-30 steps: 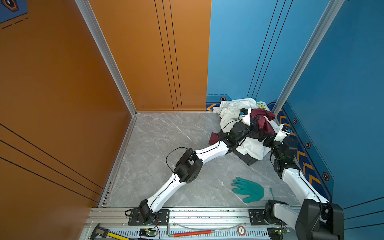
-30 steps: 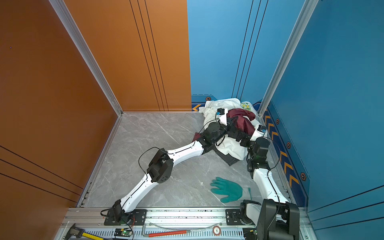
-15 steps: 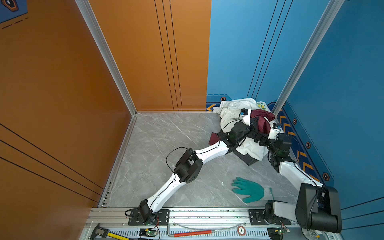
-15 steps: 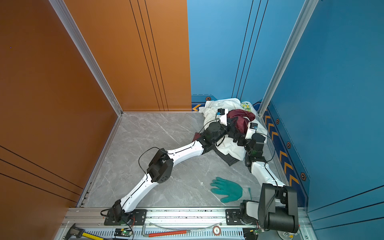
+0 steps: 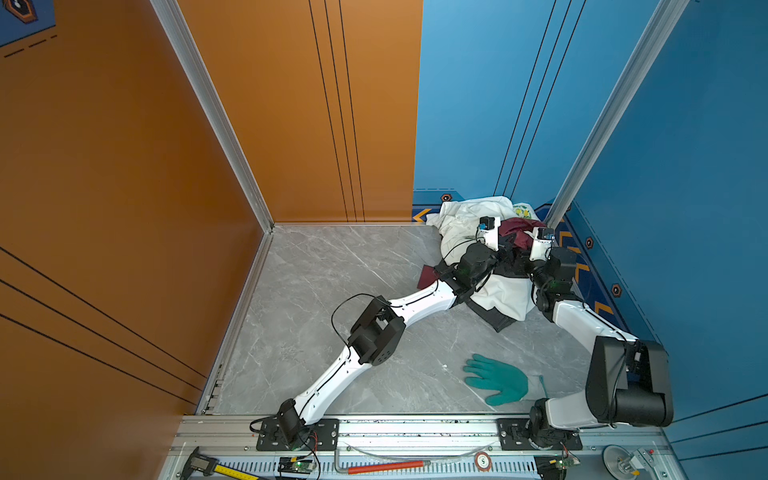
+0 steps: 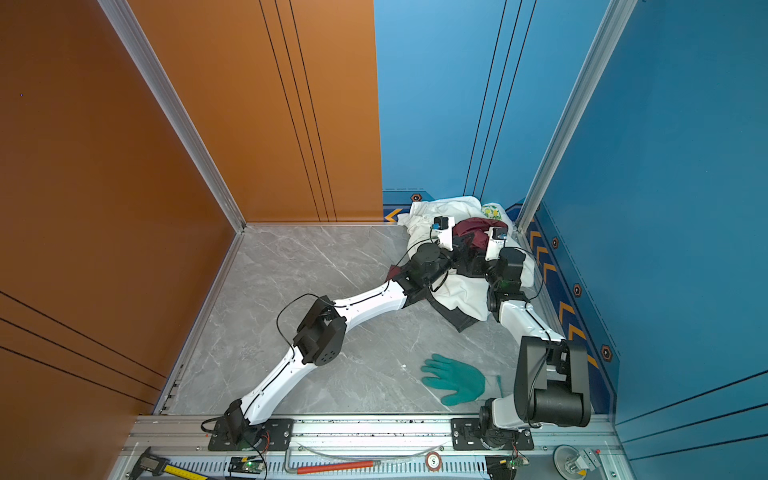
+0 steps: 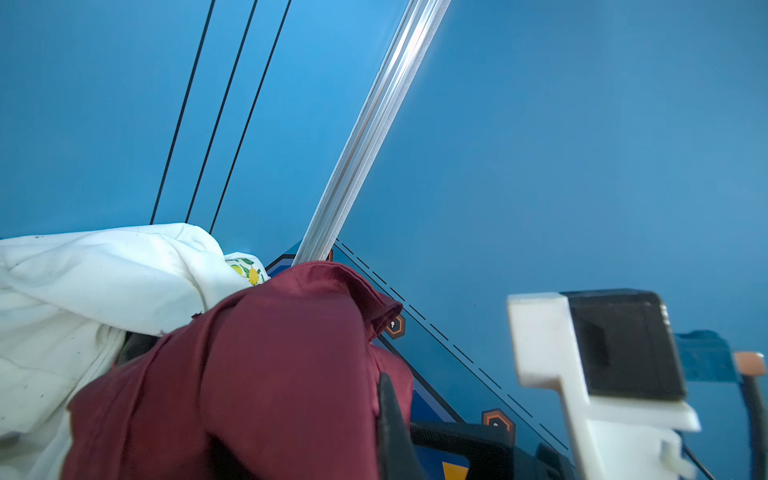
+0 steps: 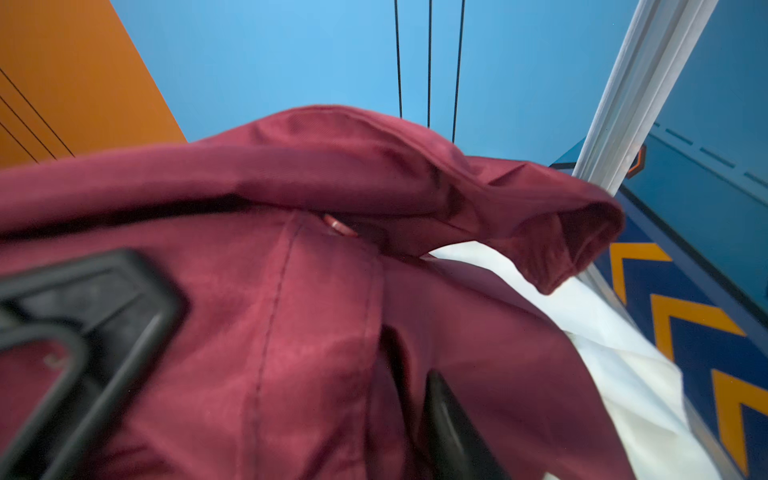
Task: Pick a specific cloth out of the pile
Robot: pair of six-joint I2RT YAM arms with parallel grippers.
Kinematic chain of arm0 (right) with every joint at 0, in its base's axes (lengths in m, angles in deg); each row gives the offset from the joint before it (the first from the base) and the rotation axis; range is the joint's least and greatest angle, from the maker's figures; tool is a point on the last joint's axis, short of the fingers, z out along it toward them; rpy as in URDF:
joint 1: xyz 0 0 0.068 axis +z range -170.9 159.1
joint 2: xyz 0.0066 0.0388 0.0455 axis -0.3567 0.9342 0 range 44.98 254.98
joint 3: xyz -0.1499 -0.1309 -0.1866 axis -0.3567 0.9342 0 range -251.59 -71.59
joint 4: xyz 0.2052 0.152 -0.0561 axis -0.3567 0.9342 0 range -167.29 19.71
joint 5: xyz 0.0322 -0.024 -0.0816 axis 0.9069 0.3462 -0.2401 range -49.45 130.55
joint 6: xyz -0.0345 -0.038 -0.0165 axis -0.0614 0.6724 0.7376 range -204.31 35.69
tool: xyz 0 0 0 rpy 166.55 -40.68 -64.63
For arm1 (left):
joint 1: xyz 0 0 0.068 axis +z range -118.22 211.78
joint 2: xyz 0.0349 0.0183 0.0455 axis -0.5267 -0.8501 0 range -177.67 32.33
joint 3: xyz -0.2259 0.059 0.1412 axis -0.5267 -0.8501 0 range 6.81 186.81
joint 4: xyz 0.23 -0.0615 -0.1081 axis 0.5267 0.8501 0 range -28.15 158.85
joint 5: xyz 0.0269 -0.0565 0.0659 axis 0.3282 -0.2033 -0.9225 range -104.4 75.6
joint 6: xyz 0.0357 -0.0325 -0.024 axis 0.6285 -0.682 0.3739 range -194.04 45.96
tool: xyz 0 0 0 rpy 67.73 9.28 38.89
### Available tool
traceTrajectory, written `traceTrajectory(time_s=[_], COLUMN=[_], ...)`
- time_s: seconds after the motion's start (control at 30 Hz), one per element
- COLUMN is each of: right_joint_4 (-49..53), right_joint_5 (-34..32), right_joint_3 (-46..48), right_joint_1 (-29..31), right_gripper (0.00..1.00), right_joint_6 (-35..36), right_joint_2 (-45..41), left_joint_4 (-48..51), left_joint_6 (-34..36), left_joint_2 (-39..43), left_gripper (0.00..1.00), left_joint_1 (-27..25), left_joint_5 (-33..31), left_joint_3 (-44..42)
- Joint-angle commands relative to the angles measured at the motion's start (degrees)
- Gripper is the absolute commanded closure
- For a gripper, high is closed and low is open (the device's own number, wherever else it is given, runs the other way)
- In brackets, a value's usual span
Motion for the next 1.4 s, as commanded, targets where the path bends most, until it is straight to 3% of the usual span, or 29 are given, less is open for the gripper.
traceTrajectory(time_s=[0.0, 0.17, 0.37, 0.47, 0.67, 0.8, 1.37], right_joint_4=[-0.6, -0.2, 2.7, 6.9, 11.9, 15.3, 22.0], right_joint_5=[-0.5, 2.0, 3.4, 0.5, -2.9, -4.6, -8.7], right_joint_3=[-4.1, -6.8, -10.6, -13.7, -19.4, -23.2, -38.0], right_joint_1=[-0.6, -2.2, -4.0, -4.2, -4.9, -5.6, -7.0], right_gripper=[0.72, 0.92, 0.95, 1.0, 1.0, 1.0, 1.0], right_joint_6=[-2.0, -6.3, -10.9, -12.0, -13.6, -14.7, -20.1], right_joint_2=[0.2, 0.1, -0.2, -0.5, -0.9, -1.0, -1.6], left_joint_4=[-1.9, -2.0, -2.3, -2.6, -3.7, -3.8, -3.9], left_joint_6=[-0.1, 0.2, 0.4, 0.9, 2.7, 4.5, 8.1], left_joint_2=[3.6, 4.3, 5.6, 6.8, 11.9, 16.2, 33.8], left_gripper=[1.0, 1.0, 0.99, 0.81, 0.41, 0.27, 0.15], left_joint_1=[0.6, 0.8, 1.3, 1.6, 2.8, 3.8, 8.0], left_joint_5=[1.5, 1.7, 2.1, 2.7, 4.1, 4.7, 4.8], left_joint_3=[-0.7, -2.0, -4.2, -5.9, -13.6, -20.4, -53.2])
